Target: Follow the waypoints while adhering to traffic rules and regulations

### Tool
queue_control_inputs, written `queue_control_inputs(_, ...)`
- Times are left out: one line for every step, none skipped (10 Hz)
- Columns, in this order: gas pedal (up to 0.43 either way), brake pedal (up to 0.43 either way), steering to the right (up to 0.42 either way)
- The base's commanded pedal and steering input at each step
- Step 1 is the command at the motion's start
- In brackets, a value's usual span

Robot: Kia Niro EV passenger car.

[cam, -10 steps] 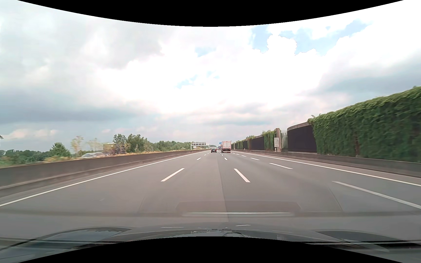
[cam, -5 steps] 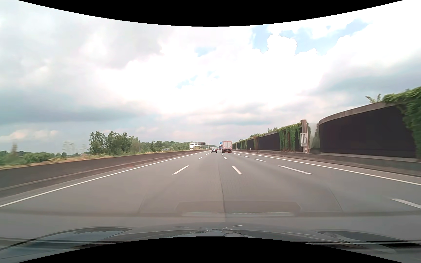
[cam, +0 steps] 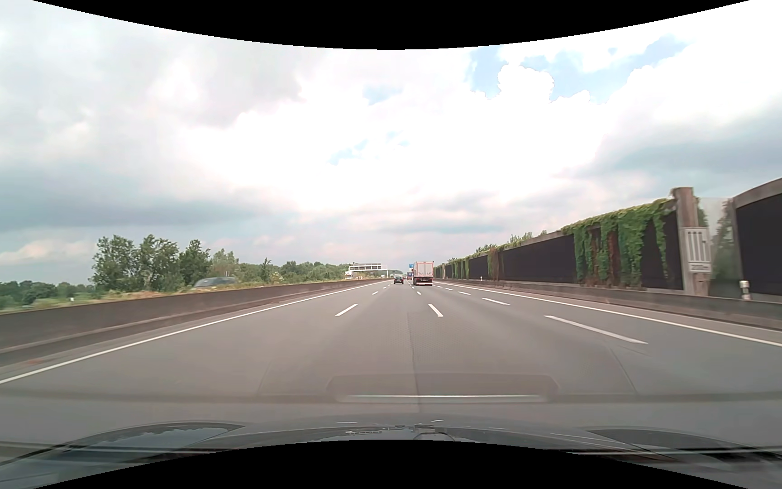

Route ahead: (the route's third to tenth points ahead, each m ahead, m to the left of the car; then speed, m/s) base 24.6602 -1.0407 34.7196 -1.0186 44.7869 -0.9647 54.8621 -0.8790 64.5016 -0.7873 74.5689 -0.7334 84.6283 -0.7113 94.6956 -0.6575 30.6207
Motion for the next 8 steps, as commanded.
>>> queue_control_inputs(0.268,0.000,-0.002)
queue_control_inputs(0.268,0.000,-0.002)
queue_control_inputs(0.268,0.000,-0.002)
queue_control_inputs(0.268,0.000,-0.002)
queue_control_inputs(0.268,0.000,-0.002)
queue_control_inputs(0.268,0.000,-0.002)
queue_control_inputs(0.268,0.000,-0.002)
queue_control_inputs(0.268,0.000,-0.002)
